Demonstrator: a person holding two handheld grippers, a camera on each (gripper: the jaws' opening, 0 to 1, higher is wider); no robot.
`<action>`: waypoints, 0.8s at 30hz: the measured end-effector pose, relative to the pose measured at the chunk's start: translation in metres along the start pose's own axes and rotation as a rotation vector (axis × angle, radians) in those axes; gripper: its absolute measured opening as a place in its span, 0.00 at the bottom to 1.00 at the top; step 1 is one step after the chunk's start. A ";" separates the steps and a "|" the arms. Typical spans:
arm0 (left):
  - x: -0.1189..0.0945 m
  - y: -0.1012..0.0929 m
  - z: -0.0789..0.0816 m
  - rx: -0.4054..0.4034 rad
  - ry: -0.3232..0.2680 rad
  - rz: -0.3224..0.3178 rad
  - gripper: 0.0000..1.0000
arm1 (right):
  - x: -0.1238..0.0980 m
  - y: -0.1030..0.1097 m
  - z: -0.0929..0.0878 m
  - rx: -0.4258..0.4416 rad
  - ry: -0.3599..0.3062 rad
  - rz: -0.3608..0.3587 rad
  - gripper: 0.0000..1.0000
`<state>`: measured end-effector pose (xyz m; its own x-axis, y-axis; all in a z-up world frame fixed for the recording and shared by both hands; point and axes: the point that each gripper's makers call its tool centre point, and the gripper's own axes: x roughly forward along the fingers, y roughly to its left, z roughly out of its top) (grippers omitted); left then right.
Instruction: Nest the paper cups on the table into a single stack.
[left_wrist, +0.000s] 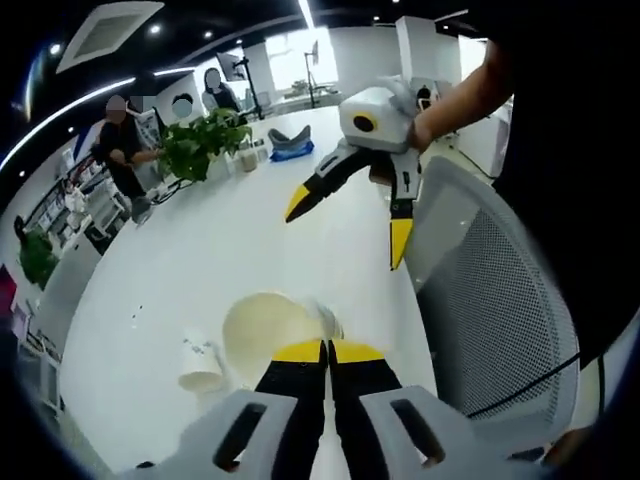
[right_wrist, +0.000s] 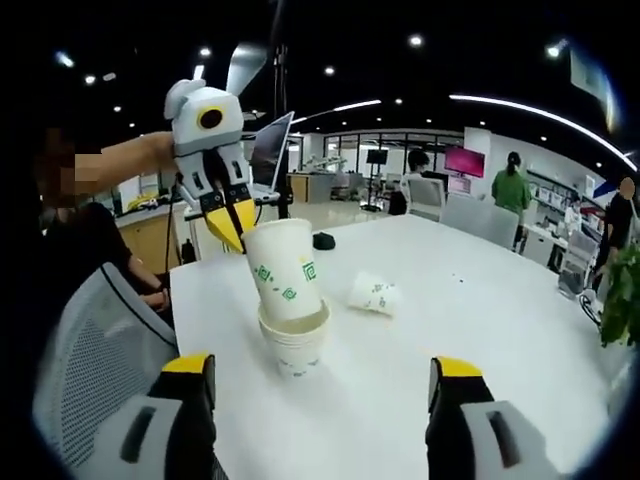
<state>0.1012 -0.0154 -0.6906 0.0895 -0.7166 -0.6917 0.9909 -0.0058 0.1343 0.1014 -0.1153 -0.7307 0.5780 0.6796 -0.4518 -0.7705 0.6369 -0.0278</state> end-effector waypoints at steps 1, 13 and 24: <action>0.001 0.000 0.000 0.003 0.004 -0.002 0.00 | 0.000 0.001 -0.001 0.002 0.002 -0.001 0.93; 0.017 -0.001 -0.008 0.050 0.077 -0.022 0.00 | -0.003 0.008 -0.014 0.045 0.028 -0.017 0.98; 0.026 -0.001 -0.010 0.066 0.101 -0.044 0.00 | -0.006 0.008 -0.018 0.058 0.034 -0.039 0.96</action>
<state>0.1040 -0.0272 -0.7163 0.0593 -0.6407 -0.7655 0.9856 -0.0838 0.1466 0.0874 -0.1207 -0.7443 0.5974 0.6417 -0.4810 -0.7299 0.6835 0.0055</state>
